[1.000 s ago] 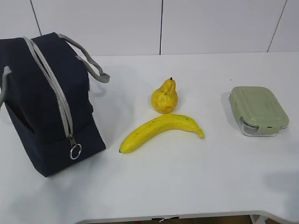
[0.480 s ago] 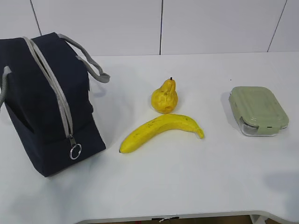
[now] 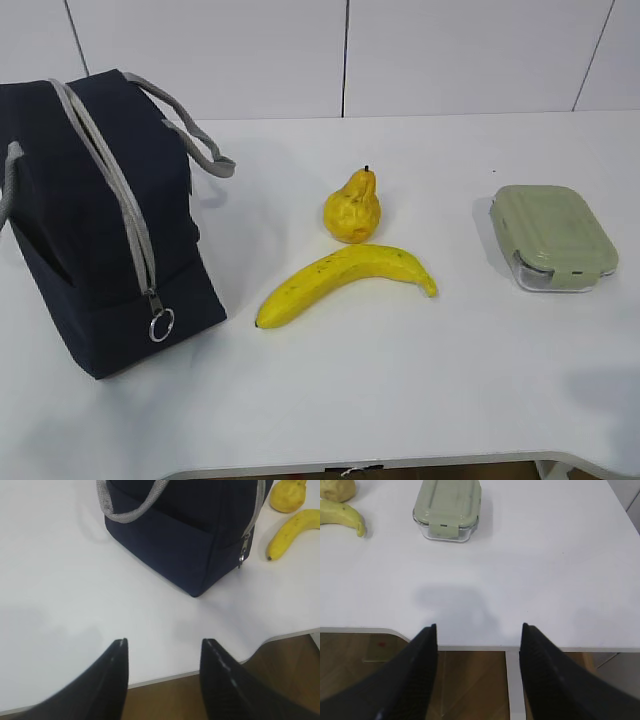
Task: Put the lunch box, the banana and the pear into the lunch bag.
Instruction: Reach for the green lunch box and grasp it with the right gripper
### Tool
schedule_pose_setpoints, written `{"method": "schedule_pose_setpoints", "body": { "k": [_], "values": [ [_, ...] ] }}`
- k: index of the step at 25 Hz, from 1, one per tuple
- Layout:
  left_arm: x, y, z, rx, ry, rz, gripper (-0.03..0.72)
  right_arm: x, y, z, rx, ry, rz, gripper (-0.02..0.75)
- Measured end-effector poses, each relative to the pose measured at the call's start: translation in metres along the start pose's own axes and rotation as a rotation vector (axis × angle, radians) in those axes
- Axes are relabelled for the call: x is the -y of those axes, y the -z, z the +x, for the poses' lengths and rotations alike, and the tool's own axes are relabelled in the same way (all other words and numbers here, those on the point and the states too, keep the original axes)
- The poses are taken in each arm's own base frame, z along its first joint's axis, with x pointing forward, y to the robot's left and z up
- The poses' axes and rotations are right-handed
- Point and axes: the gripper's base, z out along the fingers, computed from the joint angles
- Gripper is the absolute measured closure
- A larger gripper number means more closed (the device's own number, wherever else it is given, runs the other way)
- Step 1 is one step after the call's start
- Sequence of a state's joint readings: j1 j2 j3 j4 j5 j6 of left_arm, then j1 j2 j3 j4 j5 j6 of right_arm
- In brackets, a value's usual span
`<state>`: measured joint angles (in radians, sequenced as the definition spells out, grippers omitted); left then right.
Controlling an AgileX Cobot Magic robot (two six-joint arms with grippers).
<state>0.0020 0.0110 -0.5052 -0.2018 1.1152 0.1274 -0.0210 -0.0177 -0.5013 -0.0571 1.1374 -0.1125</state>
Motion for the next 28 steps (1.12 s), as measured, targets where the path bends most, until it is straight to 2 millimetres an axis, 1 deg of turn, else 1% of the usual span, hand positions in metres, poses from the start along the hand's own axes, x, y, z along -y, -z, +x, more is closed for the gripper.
{"method": "schedule_pose_setpoints", "body": {
  "k": [6, 28],
  "values": [
    [0.0000, 0.0000, 0.0000, 0.000, 0.000, 0.000, 0.379, 0.0000, 0.0000, 0.0002, -0.002, 0.000, 0.000, 0.297],
    [0.0001, 0.0000, 0.0000, 0.000, 0.001, 0.002, 0.383, -0.0003, 0.0000, 0.0001, -0.001, -0.002, -0.004, 0.297]
  ]
}}
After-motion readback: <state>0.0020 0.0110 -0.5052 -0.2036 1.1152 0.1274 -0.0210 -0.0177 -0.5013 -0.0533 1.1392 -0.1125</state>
